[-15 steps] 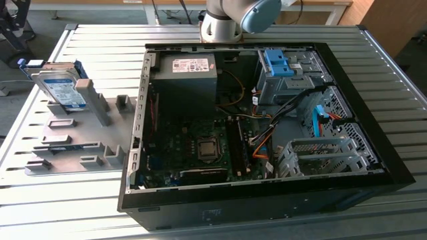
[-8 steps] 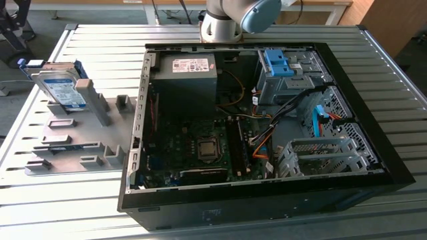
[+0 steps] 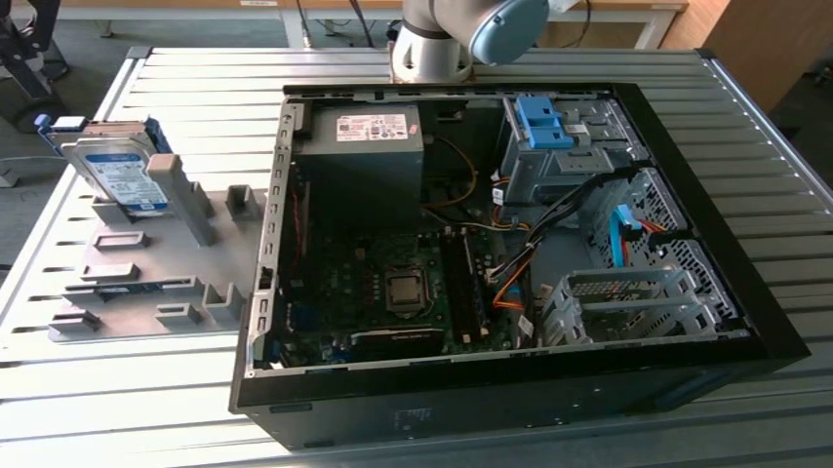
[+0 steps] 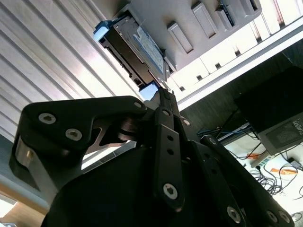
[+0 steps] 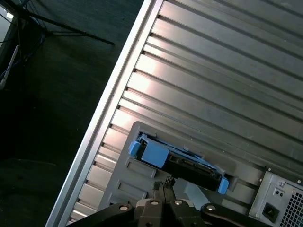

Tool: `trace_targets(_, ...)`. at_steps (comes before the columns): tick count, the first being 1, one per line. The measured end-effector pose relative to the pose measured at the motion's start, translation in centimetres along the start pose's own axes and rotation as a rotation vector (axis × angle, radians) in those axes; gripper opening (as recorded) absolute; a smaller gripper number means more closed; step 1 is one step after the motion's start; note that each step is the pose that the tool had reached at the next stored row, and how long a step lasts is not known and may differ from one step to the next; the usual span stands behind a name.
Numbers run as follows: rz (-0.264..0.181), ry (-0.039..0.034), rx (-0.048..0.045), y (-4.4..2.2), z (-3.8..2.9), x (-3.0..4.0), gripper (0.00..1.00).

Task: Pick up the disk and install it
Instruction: 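Pick up the disk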

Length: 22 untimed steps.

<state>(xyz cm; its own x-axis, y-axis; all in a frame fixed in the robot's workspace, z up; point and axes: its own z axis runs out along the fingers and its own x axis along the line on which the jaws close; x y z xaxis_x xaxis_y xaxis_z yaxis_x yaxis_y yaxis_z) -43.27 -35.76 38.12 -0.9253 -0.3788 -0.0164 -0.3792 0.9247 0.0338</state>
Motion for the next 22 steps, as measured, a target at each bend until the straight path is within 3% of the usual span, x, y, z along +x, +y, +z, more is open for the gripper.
trace_targets(11, -0.013, 0.0004, -0.0002, 0.00, 0.00, 0.00, 0.11)
trace_targets(22, -0.168, 0.0056, -0.0027, 0.01, 0.00, 0.02, 0.11)
